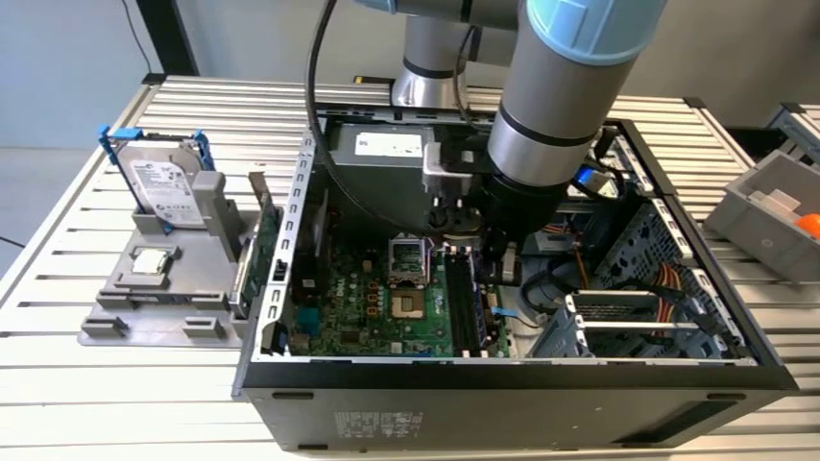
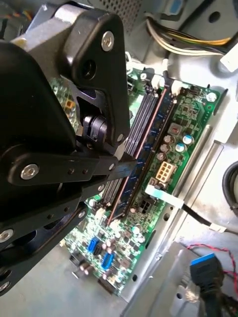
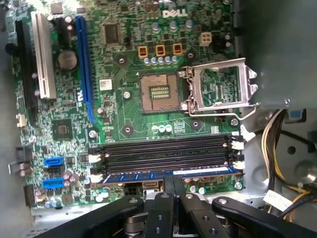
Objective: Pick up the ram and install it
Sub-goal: 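Press down the ram until it locks into place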
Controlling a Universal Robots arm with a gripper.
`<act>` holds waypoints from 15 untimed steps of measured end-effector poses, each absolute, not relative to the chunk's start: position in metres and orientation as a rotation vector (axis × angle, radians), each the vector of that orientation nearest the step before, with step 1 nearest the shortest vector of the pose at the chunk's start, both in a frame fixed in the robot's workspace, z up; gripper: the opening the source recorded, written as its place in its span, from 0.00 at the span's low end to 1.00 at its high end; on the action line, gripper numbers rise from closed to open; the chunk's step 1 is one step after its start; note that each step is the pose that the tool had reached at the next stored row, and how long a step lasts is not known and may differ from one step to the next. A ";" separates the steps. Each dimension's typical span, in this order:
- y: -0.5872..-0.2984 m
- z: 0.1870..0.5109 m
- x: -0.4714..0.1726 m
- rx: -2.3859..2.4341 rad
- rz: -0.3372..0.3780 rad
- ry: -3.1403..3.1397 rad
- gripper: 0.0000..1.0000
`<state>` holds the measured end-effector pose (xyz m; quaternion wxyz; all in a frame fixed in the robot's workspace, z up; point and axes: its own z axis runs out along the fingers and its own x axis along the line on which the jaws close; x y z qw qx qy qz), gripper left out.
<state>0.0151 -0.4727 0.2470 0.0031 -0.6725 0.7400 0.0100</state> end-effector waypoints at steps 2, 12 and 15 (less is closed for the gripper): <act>-0.473 0.247 0.015 -2.140 0.030 2.289 0.00; -0.473 0.246 0.011 -2.210 0.005 2.199 0.00; -0.473 0.245 0.006 -2.207 -0.002 2.197 0.00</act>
